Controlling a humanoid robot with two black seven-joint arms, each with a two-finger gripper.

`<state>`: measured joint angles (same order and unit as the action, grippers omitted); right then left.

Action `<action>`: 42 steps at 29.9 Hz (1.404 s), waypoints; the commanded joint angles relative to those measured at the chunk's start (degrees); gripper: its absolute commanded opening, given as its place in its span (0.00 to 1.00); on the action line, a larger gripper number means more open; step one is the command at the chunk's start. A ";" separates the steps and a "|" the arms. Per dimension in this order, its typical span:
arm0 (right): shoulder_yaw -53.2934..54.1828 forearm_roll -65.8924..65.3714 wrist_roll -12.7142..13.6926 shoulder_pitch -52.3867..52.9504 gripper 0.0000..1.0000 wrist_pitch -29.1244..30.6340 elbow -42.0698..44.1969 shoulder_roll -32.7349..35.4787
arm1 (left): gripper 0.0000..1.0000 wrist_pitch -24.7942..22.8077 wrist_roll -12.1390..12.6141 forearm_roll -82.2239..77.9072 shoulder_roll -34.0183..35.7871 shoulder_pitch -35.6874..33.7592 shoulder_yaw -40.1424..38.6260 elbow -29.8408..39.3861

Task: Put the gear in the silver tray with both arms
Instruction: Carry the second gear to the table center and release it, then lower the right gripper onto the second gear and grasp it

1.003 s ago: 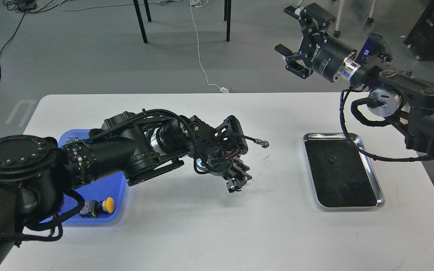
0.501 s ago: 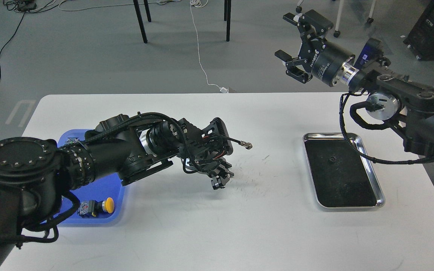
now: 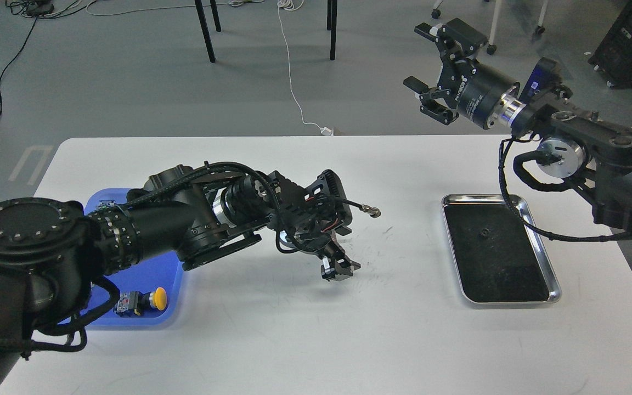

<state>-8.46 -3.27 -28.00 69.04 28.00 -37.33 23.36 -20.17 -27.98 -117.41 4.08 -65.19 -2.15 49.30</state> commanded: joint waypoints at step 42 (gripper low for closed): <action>-37.51 -61.16 0.00 12.35 0.93 -19.47 -8.63 -23.36 | 0.98 0.22 -0.02 88.23 30.29 46.99 -55.50 15.48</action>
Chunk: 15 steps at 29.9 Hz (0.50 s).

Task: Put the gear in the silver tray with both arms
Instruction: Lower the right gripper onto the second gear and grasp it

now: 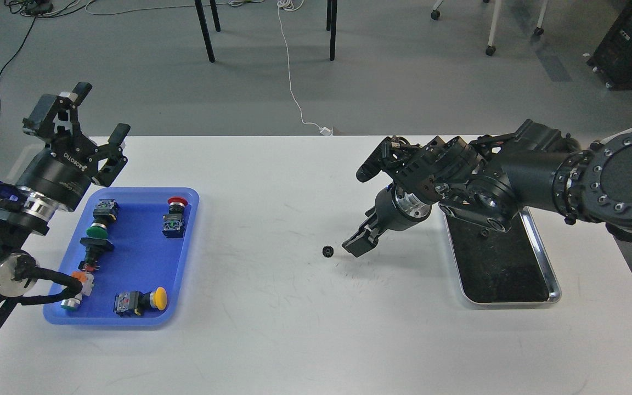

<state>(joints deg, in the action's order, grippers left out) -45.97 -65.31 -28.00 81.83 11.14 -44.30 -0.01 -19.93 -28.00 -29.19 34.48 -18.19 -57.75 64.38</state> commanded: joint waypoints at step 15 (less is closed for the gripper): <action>-0.44 0.71 0.00 -3.51 0.76 -10.43 -0.97 0.01 | 0.98 -0.29 0.00 0.00 -0.20 0.61 0.00 0.39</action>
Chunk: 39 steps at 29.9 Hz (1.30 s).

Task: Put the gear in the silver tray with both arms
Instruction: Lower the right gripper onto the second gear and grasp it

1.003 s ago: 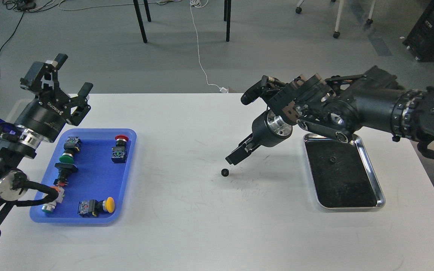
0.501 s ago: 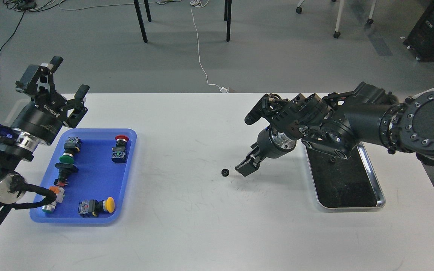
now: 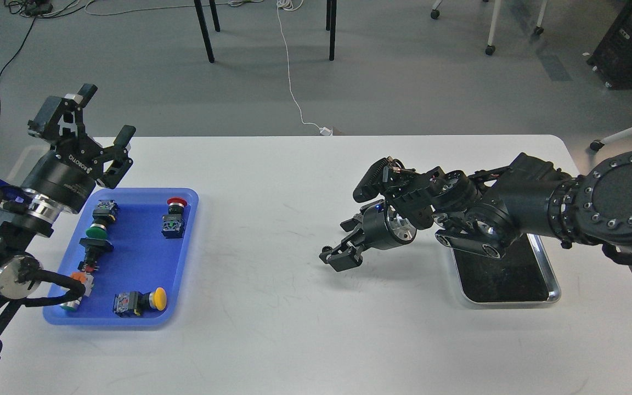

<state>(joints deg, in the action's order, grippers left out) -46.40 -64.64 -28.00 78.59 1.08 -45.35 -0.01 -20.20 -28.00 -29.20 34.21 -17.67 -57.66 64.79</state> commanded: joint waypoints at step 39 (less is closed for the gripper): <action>0.52 0.04 0.00 -8.01 0.65 -11.80 2.98 0.01 | 0.98 -0.10 0.00 -0.06 0.33 1.58 -0.87 0.34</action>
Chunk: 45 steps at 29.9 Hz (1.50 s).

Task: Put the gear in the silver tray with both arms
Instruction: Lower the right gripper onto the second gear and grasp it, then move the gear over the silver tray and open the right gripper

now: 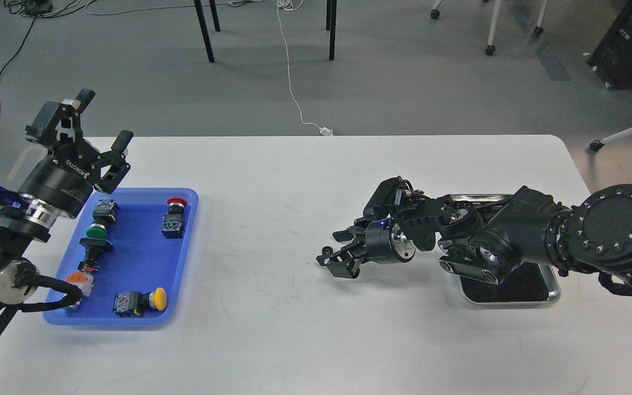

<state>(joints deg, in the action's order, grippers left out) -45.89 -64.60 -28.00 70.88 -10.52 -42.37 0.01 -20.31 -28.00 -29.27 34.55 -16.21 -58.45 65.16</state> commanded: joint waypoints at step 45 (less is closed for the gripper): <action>0.10 0.17 0.00 3.03 0.15 -0.20 1.41 -0.01 | 0.98 -0.17 0.00 0.00 -0.54 1.44 -1.58 -0.04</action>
<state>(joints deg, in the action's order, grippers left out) -45.83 -64.55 -28.02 72.31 -10.90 -40.89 -0.01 -20.49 -28.00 -29.27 34.13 -14.76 -60.12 65.13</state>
